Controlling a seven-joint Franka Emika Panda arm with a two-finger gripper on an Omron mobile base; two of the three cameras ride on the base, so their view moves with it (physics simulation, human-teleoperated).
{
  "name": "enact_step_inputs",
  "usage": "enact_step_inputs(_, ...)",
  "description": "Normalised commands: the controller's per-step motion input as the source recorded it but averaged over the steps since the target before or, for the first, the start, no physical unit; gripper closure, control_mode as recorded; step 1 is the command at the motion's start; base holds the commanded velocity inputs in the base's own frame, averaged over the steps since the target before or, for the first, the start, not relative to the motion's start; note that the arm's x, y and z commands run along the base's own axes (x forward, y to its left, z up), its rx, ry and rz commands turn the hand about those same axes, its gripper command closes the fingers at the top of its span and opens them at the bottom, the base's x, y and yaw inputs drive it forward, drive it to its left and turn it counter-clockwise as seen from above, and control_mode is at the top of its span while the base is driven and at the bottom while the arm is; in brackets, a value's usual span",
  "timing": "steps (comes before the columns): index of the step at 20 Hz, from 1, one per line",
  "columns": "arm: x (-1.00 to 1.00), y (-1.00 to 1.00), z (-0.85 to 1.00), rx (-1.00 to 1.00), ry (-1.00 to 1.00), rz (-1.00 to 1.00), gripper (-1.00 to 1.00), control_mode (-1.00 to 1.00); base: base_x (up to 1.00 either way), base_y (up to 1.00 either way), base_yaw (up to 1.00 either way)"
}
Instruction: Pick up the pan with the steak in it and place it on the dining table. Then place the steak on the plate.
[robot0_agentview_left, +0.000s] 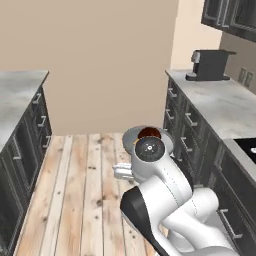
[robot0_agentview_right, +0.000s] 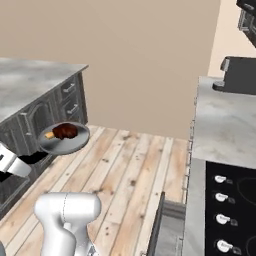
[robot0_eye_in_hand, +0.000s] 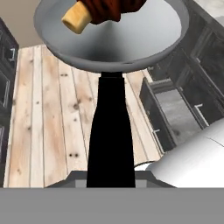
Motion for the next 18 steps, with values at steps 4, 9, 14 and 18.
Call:
enact_step_inputs(4, 0.00, 0.00, 0.00, 0.00, 0.00, 0.00, 1.00, 1.00, 0.00, 0.02, 0.50)
enact_step_inputs(9, 0.00, 0.00, 0.00, 0.00, 0.00, 0.00, 1.00, 1.00, 0.00, 0.01, 0.50)
enact_step_inputs(14, 0.00, 0.00, 0.00, 0.00, 0.00, 0.00, 1.00, 1.00, 0.00, 0.00, 0.50)
enact_step_inputs(18, 0.00, 0.00, 0.00, 0.00, 0.00, 0.00, 1.00, 1.00, 0.00, 0.00, 0.50)
